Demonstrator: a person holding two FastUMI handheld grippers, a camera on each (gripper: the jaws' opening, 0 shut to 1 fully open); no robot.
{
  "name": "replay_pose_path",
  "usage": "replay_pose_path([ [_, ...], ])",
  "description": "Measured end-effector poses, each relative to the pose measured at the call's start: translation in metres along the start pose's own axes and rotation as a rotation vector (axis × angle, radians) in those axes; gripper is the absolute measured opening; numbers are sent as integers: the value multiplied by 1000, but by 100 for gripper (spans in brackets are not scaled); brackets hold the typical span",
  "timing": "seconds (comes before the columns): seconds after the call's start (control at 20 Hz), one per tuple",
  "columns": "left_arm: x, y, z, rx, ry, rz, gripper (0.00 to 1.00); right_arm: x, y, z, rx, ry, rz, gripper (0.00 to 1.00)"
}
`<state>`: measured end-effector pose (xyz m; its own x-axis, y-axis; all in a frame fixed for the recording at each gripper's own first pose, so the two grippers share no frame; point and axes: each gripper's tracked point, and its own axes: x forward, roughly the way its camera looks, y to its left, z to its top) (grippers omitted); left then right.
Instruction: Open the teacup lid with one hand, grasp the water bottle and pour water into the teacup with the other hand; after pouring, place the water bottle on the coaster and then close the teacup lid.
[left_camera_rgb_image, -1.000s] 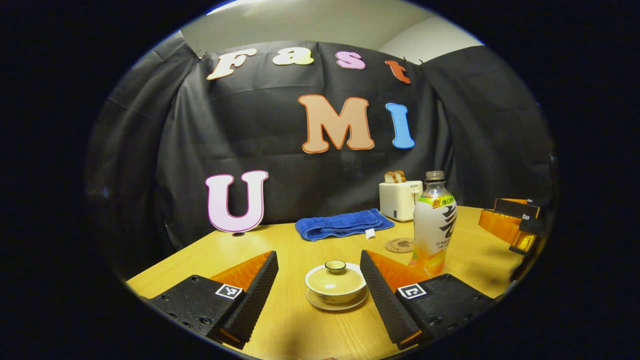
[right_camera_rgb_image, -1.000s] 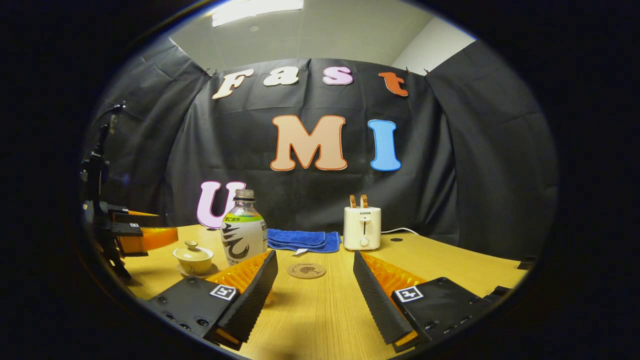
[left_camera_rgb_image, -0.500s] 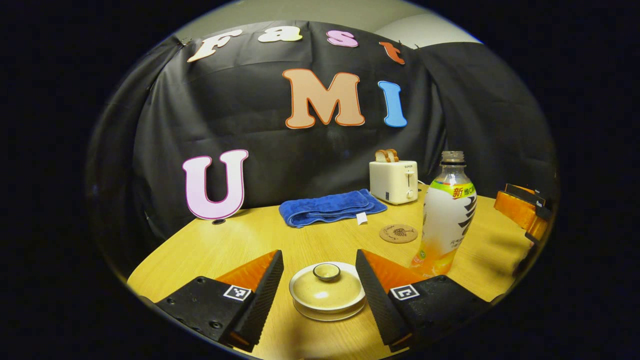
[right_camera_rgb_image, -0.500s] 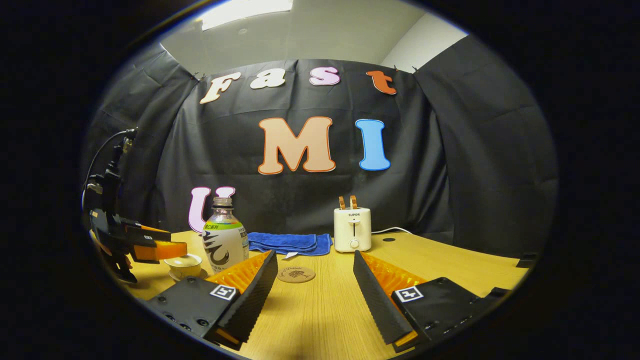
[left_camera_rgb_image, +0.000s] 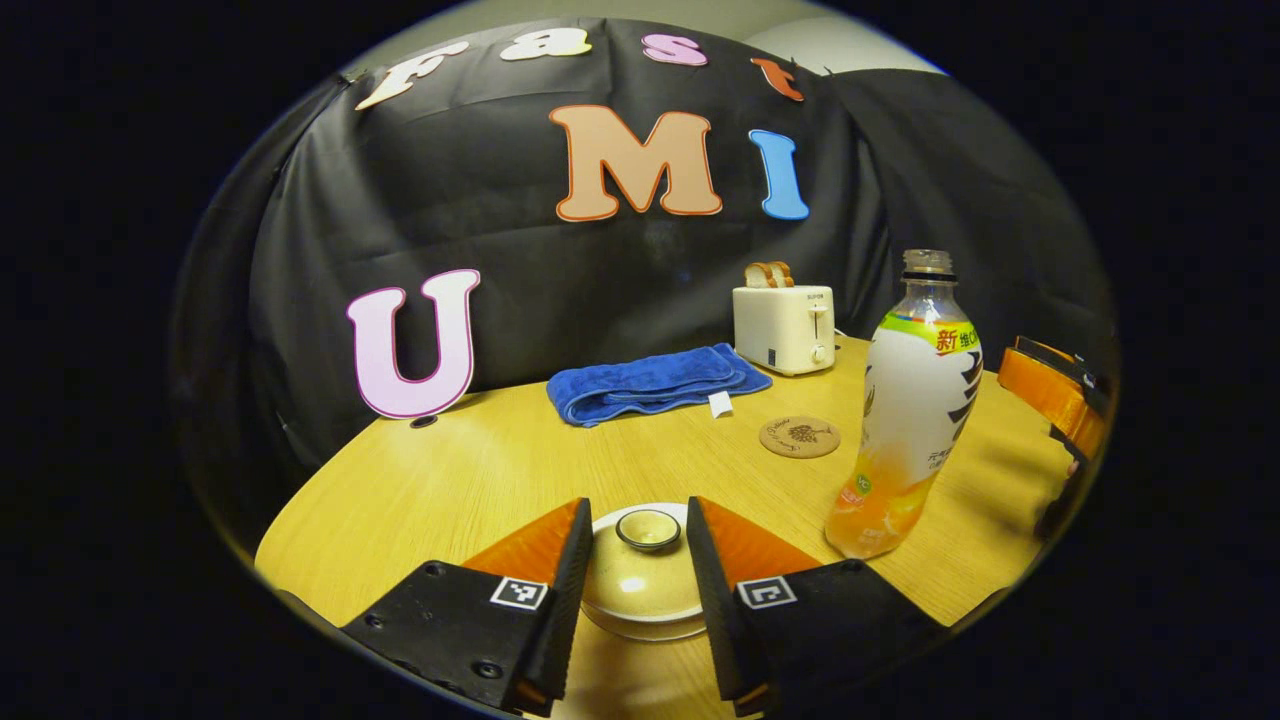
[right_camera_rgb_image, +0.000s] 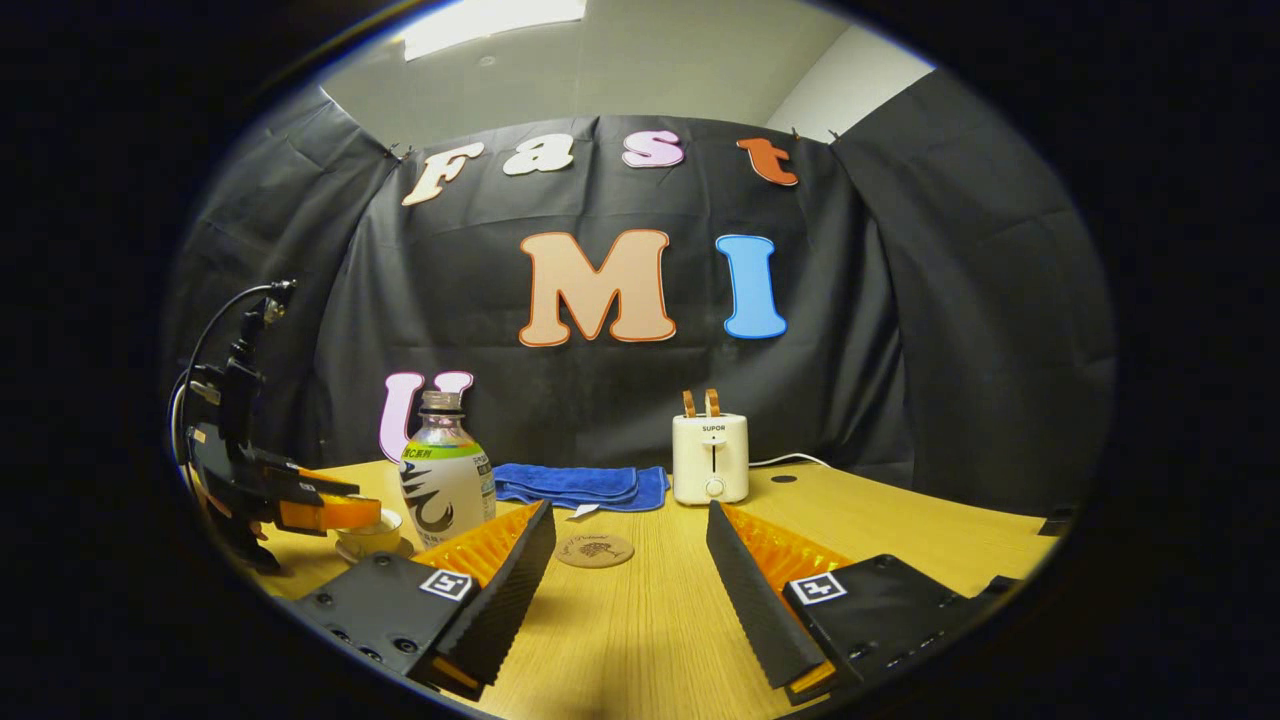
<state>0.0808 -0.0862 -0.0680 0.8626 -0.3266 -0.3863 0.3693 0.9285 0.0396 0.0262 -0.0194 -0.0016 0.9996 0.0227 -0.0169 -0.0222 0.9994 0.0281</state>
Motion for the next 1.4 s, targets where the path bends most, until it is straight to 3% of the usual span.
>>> replay_pose_path([
  [0.1, 1, 0, 1, 25, -3, 3, 48, 1, 1, -1, 1, 5, 3, 93],
  [0.15, 3, -1, 1, 31, -7, 4, 41, 2, 2, -2, 2, 6, 6, 98],
  [0.25, 2, -2, 2, 29, -12, -1, 30, 3, 4, -3, -2, 10, 13, 93],
  [0.45, 3, -2, 2, 17, -15, -10, 23, 4, 11, -4, -21, 23, 35, 93],
  [0.8, -10, 17, 23, -21, -69, 34, 22, -2, 44, -9, -23, 46, 150, 93],
  [0.85, -13, 21, 25, -24, -80, 41, 22, -4, 50, -9, -21, 47, 174, 98],
  [0.9, -17, 25, 26, -28, -80, 51, 22, -7, 57, -9, -17, 52, 198, 93],
  [1.35, -59, 62, 20, -87, -95, 146, 22, -5, 107, -42, -15, 160, 321, 93],
  [1.4, -63, 65, 21, -98, -102, 152, 22, -2, 110, -43, -6, 163, 325, 98],
])
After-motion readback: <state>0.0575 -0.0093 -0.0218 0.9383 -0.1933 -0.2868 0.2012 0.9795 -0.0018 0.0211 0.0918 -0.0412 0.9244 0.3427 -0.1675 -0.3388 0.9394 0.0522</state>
